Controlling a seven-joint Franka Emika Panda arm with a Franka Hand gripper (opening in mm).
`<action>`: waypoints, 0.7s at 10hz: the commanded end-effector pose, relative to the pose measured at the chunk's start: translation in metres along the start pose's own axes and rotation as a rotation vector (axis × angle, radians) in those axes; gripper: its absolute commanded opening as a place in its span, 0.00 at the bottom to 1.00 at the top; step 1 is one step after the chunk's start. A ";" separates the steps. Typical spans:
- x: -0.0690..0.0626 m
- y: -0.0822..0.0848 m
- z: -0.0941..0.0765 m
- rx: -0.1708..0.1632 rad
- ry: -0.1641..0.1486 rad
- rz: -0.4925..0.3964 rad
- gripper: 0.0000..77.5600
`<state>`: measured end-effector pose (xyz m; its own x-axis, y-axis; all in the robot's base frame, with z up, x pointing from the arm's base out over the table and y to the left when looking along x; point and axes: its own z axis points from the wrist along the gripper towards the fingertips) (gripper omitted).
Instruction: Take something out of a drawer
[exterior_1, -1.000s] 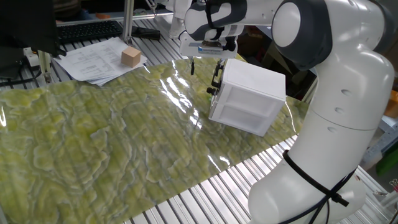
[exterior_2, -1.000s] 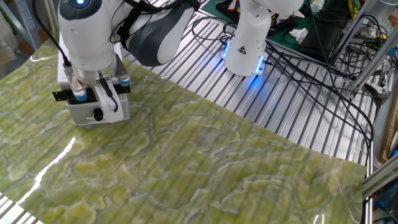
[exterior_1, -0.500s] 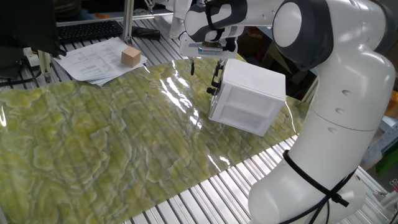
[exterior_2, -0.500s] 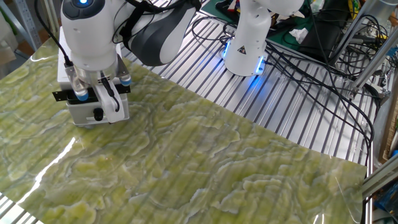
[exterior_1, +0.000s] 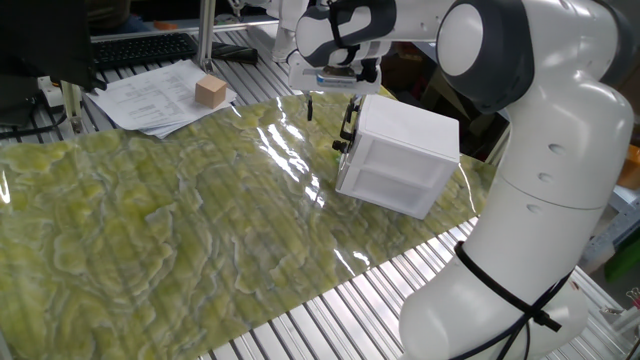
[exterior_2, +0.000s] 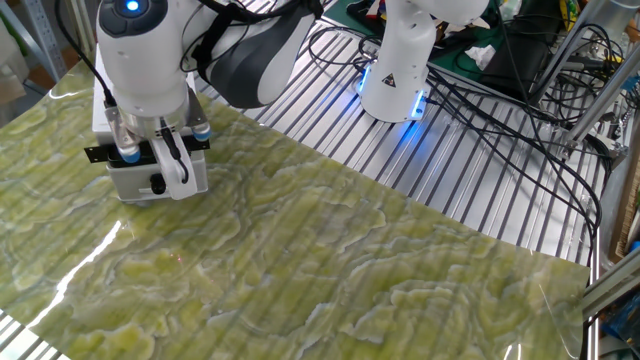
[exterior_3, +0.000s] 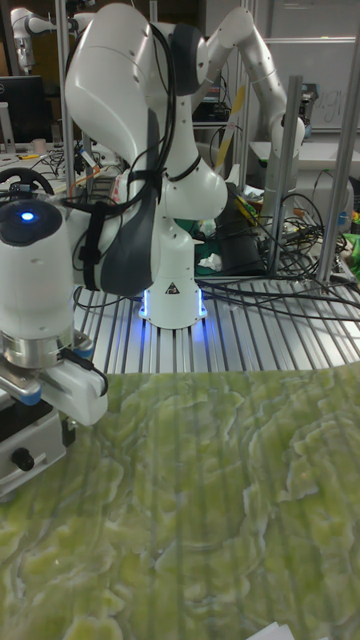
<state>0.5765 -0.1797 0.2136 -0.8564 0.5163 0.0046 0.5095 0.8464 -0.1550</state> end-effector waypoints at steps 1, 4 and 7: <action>-0.002 -0.005 -0.004 0.007 0.004 -0.015 1.00; -0.001 -0.006 -0.005 0.000 0.006 -0.011 1.00; -0.002 -0.010 0.000 -0.001 0.008 -0.020 1.00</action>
<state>0.5740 -0.1867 0.2160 -0.8638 0.5035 0.0185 0.4950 0.8549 -0.1555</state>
